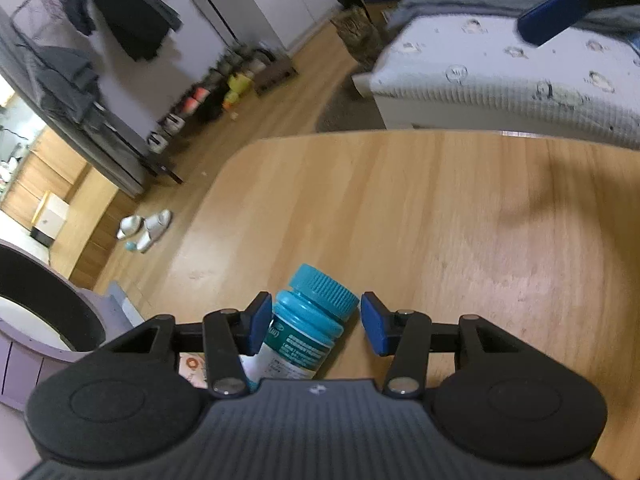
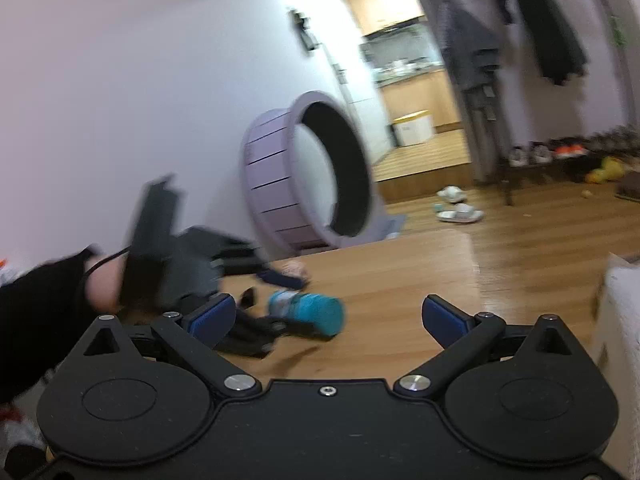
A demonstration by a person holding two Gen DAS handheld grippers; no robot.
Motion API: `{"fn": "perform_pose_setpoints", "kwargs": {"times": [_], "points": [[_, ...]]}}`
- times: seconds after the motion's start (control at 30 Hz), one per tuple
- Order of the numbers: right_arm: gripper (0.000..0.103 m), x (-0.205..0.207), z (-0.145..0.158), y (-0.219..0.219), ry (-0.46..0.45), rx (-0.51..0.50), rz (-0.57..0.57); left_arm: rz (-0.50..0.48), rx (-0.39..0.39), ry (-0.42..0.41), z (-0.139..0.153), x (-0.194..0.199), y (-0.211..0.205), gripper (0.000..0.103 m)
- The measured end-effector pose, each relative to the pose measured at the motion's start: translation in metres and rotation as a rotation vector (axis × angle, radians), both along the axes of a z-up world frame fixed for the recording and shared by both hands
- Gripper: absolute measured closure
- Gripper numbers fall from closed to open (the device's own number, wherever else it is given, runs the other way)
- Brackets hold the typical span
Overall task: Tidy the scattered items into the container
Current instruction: 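Move the left gripper down to the teal pill bottle lying on the table, then close the left gripper around the teal bottle cap end and lift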
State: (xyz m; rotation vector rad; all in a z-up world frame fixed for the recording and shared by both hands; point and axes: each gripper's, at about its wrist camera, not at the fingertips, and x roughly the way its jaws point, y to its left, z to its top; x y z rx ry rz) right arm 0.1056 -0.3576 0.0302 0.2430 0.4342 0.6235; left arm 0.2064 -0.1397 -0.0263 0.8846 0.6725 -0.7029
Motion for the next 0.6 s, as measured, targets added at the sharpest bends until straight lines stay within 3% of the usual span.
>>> {"fn": "perform_pose_setpoints", "kwargs": {"times": [0.23, 0.5, 0.6], "points": [[0.0, -0.013, 0.006, 0.01, -0.036, -0.013, 0.178, -0.006, 0.04, 0.006, -0.004, 0.014, -0.006, 0.05], [0.0, -0.02, 0.008, 0.018, -0.032, -0.033, 0.205, -0.048, 0.145, -0.013, -0.016, 0.024, -0.018, 0.048], [0.0, -0.026, 0.009, 0.019, -0.033, -0.032, 0.206, -0.05, 0.133, 0.005, -0.014, 0.028, -0.019, 0.048]]}}
